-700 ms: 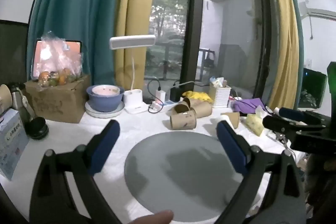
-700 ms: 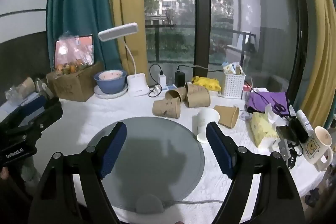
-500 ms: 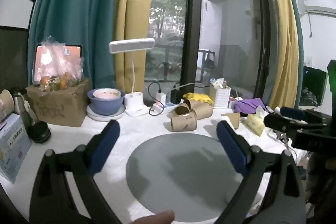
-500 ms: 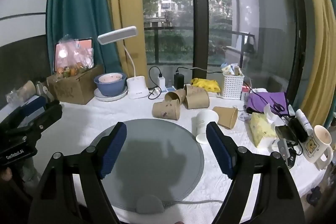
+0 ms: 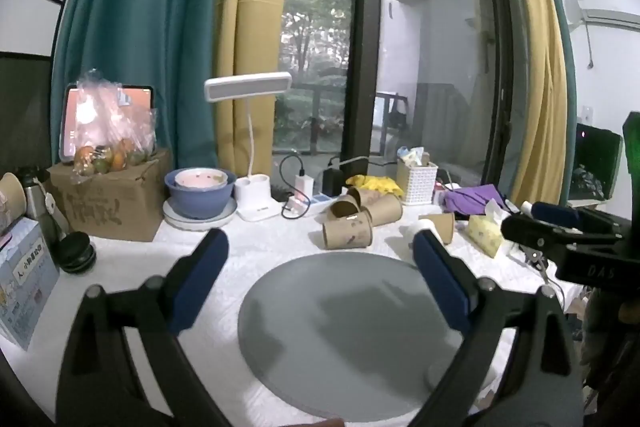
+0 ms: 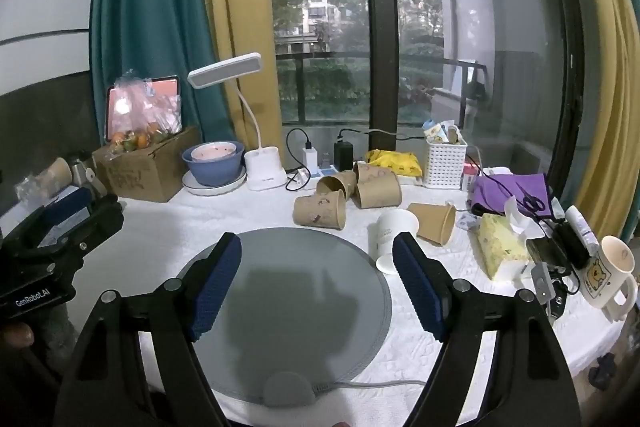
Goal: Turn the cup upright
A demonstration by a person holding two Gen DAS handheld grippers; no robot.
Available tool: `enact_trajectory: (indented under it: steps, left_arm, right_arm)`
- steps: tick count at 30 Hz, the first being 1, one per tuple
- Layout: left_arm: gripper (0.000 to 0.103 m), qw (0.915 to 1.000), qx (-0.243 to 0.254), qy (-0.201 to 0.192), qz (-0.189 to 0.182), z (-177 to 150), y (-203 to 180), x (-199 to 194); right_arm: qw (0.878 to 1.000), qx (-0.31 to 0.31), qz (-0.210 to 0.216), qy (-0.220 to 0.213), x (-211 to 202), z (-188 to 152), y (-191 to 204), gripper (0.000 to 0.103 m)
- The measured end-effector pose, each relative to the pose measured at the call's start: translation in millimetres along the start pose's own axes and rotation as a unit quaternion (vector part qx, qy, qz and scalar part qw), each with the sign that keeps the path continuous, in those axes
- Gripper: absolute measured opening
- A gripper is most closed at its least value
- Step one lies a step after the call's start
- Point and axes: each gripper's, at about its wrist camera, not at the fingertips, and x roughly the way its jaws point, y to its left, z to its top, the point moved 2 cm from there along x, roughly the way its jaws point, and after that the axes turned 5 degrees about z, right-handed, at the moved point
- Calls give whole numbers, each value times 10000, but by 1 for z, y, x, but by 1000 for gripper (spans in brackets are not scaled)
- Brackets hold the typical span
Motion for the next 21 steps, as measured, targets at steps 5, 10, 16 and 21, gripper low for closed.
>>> enact_trajectory:
  steps: [5, 10, 16, 21]
  left_arm:
    - [94, 10000, 6, -9, 4, -1, -1, -1]
    - [94, 10000, 2, -6, 11, -2, -2, -1]
    - [94, 10000, 4, -17, 0, -2, -3, -1]
    - [94, 10000, -41, -35, -76, -1, -3, -3]
  right_arm:
    - [10000, -28, 4, 28, 2, 3, 6, 81]
    - [10000, -25, 0, 26, 1, 3, 7, 81]
    - [10000, -26, 2, 20, 2, 2, 5, 81]
    - [10000, -27, 8, 14, 2, 2, 4, 81]
